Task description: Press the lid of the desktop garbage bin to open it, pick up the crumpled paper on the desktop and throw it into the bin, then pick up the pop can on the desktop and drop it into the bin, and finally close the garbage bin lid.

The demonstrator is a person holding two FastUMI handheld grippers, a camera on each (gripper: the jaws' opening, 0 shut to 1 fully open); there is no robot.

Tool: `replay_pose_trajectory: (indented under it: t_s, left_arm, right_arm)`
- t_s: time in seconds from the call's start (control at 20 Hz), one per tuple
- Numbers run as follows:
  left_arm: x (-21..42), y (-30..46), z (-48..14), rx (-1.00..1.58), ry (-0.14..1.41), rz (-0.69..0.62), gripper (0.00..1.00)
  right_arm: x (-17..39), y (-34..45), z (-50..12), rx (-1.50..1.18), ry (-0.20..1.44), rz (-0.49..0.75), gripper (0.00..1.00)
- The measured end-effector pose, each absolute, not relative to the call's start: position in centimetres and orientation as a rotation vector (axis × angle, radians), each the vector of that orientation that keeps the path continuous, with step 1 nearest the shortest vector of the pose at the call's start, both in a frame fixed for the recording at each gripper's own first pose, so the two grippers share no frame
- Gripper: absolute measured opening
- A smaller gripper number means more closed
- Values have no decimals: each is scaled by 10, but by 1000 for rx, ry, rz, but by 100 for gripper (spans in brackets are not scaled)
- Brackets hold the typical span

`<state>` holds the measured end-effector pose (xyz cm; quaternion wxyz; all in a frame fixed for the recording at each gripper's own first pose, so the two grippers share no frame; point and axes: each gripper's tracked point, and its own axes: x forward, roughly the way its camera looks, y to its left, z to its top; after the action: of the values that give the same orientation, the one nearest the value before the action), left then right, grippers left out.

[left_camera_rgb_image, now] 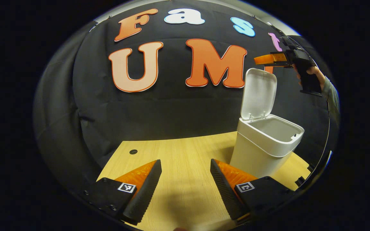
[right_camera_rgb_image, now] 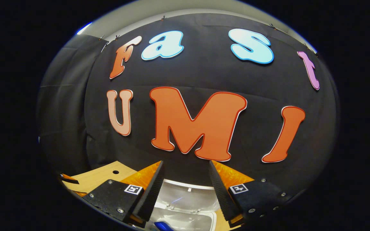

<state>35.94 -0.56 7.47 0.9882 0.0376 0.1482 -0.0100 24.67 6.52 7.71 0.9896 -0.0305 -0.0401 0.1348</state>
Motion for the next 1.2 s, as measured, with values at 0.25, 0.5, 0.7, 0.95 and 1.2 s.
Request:
replay_pose_trajectory:
  t_s: [0.25,0.5,0.7,0.95,1.2]
  left_arm:
    - [358,3,69,61,313,-16,97]
    - [363,-7,71,79,308,-76,97]
    - [369,-17,70,82,312,-126,97]
    - [371,-29,70,102,307,-184,97]
    - [373,-40,69,106,309,-219,97]
  right_arm:
    - [252,64,55,1,3,267,84]
    - [226,58,34,72,69,266,83]
    - [200,59,12,94,109,261,82]
    - [172,57,-22,92,175,246,82]
    - [155,53,-52,79,220,213,82]
